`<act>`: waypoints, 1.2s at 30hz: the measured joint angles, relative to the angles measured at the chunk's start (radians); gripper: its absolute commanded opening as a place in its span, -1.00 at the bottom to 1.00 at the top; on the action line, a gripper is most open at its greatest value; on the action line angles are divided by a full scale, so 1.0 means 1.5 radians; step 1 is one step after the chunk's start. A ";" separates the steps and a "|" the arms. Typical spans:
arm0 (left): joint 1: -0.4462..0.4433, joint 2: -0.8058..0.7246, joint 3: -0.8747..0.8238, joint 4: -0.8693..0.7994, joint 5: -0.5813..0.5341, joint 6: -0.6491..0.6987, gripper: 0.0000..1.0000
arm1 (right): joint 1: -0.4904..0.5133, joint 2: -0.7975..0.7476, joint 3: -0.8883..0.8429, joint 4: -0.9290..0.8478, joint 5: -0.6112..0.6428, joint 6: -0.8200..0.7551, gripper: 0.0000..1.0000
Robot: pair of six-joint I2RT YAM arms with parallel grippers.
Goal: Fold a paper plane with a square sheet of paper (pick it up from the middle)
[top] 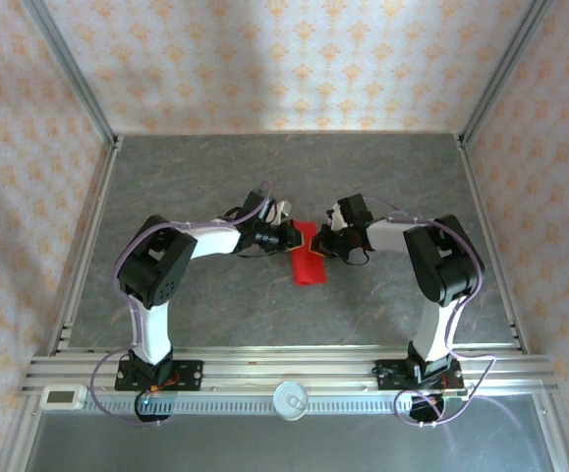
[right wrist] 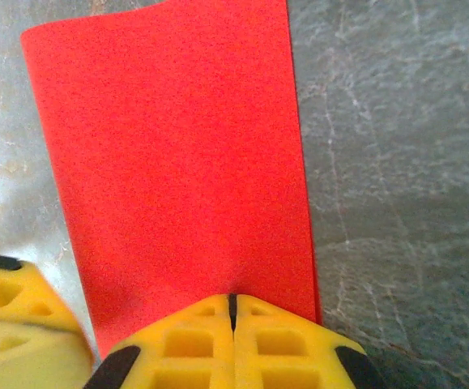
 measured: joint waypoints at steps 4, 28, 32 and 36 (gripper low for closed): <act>0.000 0.020 0.009 -0.016 -0.003 0.011 -1.00 | 0.000 0.000 -0.002 0.003 0.000 0.003 -1.00; 0.030 0.033 0.073 -0.126 -0.032 0.093 -1.00 | -0.003 -0.003 -0.019 0.033 -0.005 0.011 -1.00; 0.044 0.042 0.103 -0.127 -0.019 0.093 -1.00 | -0.002 -0.003 -0.019 0.033 -0.005 0.011 -1.00; 0.051 0.077 0.104 -0.135 -0.018 0.097 -1.00 | -0.003 -0.003 -0.019 0.033 -0.005 0.011 -1.00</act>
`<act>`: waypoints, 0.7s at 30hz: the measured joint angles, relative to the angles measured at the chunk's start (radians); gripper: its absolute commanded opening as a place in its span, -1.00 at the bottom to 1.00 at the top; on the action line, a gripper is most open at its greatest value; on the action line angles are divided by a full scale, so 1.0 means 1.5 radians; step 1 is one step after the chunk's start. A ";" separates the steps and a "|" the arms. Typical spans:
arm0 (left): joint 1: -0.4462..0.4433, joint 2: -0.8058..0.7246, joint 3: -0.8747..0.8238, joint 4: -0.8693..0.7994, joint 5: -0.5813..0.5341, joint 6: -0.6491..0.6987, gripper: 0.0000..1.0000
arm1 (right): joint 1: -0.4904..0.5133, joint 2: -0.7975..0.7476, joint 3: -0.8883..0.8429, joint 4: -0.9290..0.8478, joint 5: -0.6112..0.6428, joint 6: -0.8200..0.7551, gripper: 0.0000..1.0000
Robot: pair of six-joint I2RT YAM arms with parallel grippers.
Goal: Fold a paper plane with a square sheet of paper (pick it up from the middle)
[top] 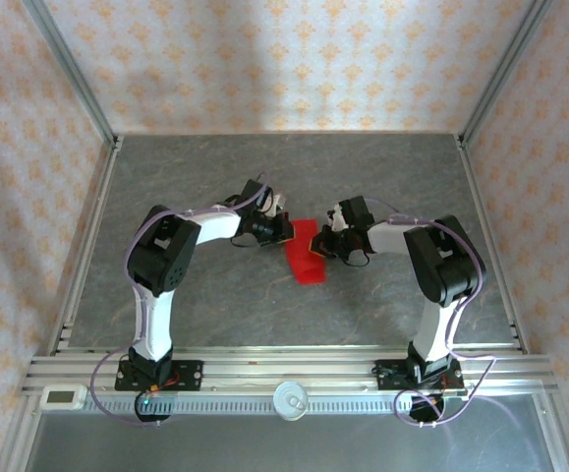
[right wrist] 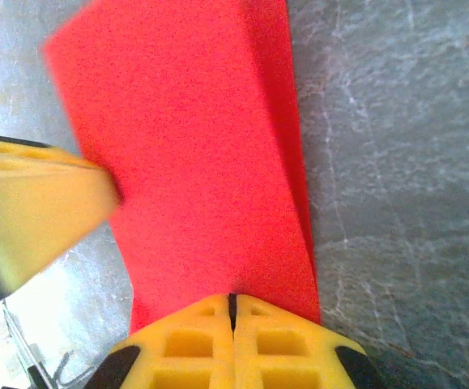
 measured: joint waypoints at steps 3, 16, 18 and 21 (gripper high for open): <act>0.010 0.010 -0.001 -0.001 0.008 0.003 -1.00 | 0.000 0.000 -0.001 0.001 0.000 0.002 -1.00; 0.016 0.000 0.037 -0.061 -0.007 0.039 -1.00 | 0.000 -0.001 -0.004 0.006 0.000 0.005 -1.00; 0.013 -0.010 0.036 -0.062 0.003 0.039 -1.00 | 0.000 -0.001 -0.004 0.006 0.000 0.007 -1.00; 0.008 -0.019 0.036 -0.059 0.019 0.039 -1.00 | 0.000 -0.001 -0.004 0.006 0.000 0.007 -1.00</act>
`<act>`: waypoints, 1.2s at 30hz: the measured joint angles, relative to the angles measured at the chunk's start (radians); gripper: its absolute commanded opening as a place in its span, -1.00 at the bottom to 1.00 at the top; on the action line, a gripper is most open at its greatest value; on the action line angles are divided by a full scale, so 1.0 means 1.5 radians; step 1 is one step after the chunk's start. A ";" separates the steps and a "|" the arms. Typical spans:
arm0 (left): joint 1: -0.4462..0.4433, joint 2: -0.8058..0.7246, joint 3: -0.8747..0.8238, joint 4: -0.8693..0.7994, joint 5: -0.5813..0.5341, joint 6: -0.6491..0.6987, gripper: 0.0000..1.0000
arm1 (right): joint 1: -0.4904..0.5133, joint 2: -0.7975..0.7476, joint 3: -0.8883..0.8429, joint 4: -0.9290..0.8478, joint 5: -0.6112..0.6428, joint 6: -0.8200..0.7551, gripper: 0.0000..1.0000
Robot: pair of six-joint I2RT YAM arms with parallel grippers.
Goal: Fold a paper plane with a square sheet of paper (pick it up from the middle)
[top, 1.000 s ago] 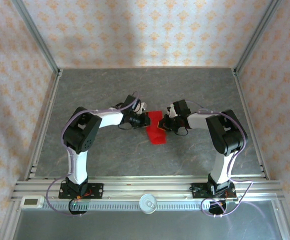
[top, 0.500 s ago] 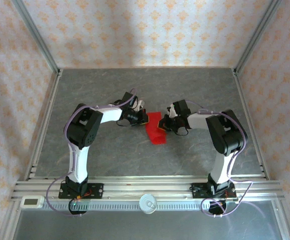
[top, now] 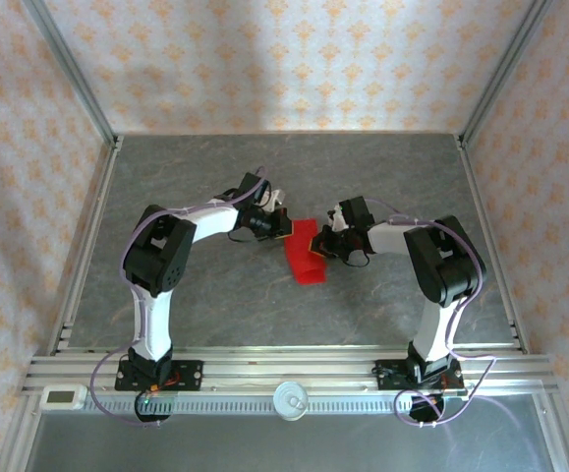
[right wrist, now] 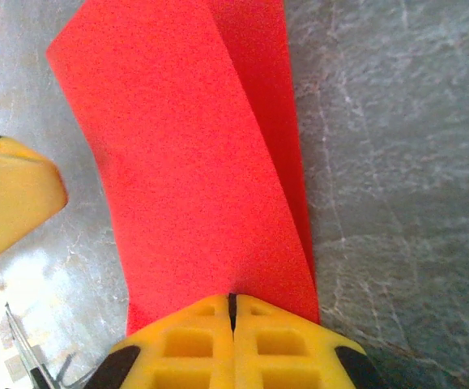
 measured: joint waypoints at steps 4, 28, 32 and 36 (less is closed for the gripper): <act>-0.006 0.008 0.002 0.000 0.012 0.000 -1.00 | 0.000 0.000 -0.001 0.001 0.000 0.001 -1.00; 0.064 0.074 0.041 0.031 -0.011 -0.022 -1.00 | 0.000 -0.003 -0.011 0.020 0.000 0.007 -1.00; 0.070 0.083 0.055 0.036 -0.021 -0.040 -1.00 | 0.000 -0.003 -0.011 0.021 0.000 0.007 -1.00; 0.070 0.083 0.056 0.038 -0.025 -0.051 -1.00 | 0.000 -0.003 -0.012 0.022 0.000 0.007 -1.00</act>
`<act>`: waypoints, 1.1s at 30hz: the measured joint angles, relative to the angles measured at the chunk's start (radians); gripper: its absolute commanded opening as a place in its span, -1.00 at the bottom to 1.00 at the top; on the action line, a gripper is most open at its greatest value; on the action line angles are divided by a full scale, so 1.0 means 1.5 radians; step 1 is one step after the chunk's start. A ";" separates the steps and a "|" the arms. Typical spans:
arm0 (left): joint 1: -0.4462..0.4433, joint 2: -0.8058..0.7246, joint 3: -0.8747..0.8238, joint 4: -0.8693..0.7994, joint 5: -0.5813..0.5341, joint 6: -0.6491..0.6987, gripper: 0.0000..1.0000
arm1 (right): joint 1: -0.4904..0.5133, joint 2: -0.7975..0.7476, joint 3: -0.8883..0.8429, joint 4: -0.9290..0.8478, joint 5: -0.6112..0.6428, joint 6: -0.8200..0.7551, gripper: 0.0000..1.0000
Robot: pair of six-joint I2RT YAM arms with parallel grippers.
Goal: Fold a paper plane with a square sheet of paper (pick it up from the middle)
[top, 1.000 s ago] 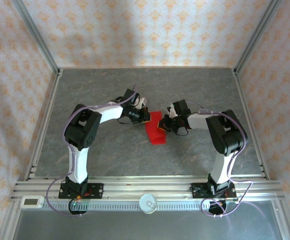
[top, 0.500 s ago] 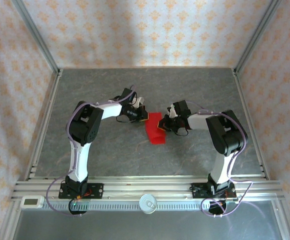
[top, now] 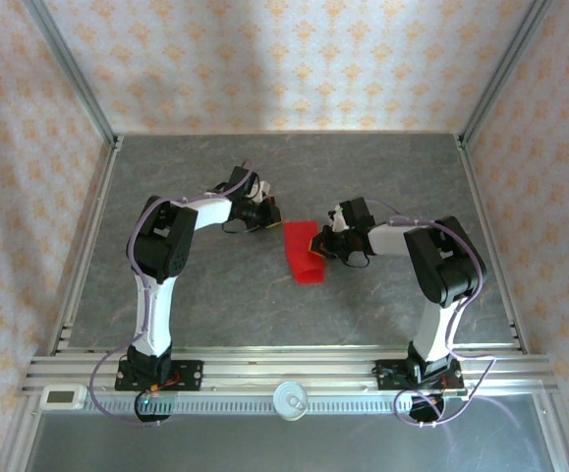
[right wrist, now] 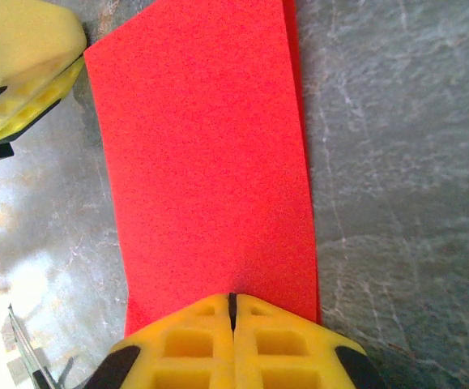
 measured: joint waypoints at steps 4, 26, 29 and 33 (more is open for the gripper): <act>-0.002 -0.007 -0.008 0.018 -0.004 -0.008 -1.00 | 0.000 -0.001 -0.001 0.001 0.000 0.003 -1.00; -0.037 0.002 -0.022 0.048 0.025 0.013 -1.00 | 0.000 -0.001 -0.006 0.011 0.000 0.012 -1.00; -0.035 0.005 -0.020 0.048 0.025 0.011 -1.00 | 0.000 -0.001 -0.006 0.012 0.000 0.015 -1.00; -0.029 0.005 -0.019 0.049 0.023 0.005 -1.00 | 0.000 -0.001 -0.008 0.015 0.000 0.017 -1.00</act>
